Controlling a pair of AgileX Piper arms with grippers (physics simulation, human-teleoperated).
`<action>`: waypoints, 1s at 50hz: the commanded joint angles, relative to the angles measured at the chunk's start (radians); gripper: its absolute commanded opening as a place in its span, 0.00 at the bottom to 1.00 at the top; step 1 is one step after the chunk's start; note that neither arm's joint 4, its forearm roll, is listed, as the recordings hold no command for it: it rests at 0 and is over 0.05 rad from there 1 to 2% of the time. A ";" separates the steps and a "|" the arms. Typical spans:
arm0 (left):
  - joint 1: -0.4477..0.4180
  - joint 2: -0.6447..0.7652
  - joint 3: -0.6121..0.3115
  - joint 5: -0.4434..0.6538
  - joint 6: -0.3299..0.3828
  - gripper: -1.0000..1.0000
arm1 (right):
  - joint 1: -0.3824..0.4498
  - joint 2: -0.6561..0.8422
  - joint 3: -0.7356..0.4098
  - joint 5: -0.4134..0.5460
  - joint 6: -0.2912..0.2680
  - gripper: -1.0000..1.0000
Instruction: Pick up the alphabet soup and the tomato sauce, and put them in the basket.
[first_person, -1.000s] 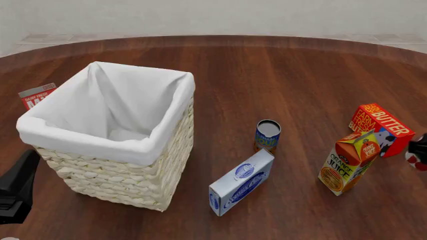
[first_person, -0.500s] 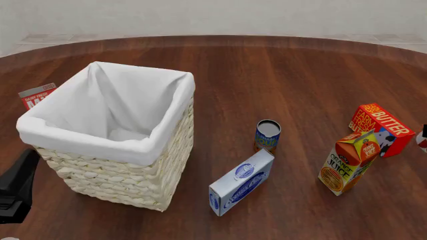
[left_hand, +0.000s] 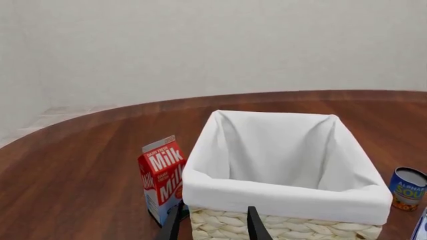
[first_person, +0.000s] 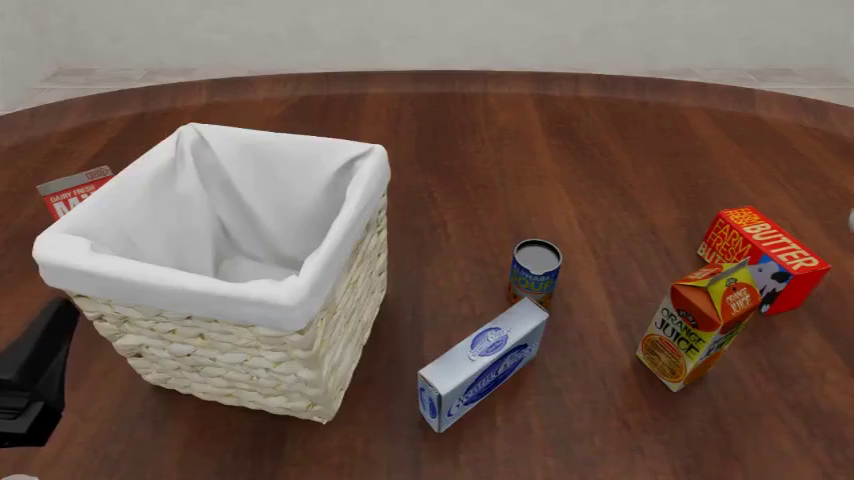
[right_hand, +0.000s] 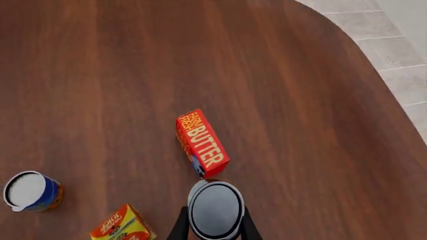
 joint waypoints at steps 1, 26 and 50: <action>-0.003 0.000 0.001 0.006 0.007 1.00 | 0.034 -0.002 -0.092 0.044 0.007 0.00; 0.001 0.000 0.001 0.004 0.008 1.00 | 0.186 0.020 -0.167 0.048 0.008 0.00; 0.009 0.000 0.001 0.003 0.002 1.00 | 0.354 0.072 -0.254 0.049 0.021 0.00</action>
